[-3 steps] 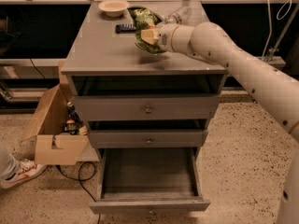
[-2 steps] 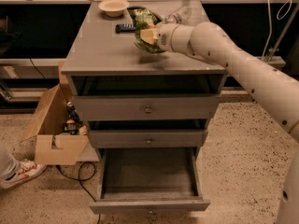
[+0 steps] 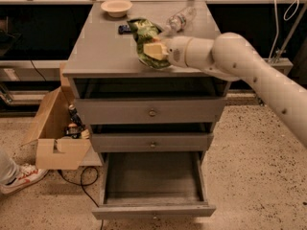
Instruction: Place green jalapeno chip bag into bottom drawer
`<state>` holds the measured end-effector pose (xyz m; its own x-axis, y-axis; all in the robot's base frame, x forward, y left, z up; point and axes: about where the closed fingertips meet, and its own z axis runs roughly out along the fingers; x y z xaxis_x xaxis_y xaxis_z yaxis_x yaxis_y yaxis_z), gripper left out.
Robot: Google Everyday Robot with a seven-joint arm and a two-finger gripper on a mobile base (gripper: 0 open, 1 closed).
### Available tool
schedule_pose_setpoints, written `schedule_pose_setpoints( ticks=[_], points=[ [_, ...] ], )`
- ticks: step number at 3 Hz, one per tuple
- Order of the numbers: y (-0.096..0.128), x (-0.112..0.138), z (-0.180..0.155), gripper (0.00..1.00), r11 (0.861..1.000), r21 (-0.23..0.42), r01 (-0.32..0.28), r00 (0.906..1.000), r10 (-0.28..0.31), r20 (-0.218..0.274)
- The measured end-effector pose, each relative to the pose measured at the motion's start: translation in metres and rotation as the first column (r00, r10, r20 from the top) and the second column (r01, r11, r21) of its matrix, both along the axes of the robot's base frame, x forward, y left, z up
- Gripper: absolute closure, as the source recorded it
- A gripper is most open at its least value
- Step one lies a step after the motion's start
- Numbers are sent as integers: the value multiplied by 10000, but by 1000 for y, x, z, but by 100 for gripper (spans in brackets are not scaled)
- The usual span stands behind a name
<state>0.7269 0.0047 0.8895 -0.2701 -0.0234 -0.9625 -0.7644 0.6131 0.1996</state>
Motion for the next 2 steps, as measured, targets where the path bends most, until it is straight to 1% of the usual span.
schedule_pose_setpoints(
  ticks=[1, 2],
  points=[
    [7, -103, 1, 100, 9846, -713, -1594, 9870, 1604, 84],
    [8, -169, -9, 100, 9549, -1763, -2391, 9708, 2383, -259]
  ],
)
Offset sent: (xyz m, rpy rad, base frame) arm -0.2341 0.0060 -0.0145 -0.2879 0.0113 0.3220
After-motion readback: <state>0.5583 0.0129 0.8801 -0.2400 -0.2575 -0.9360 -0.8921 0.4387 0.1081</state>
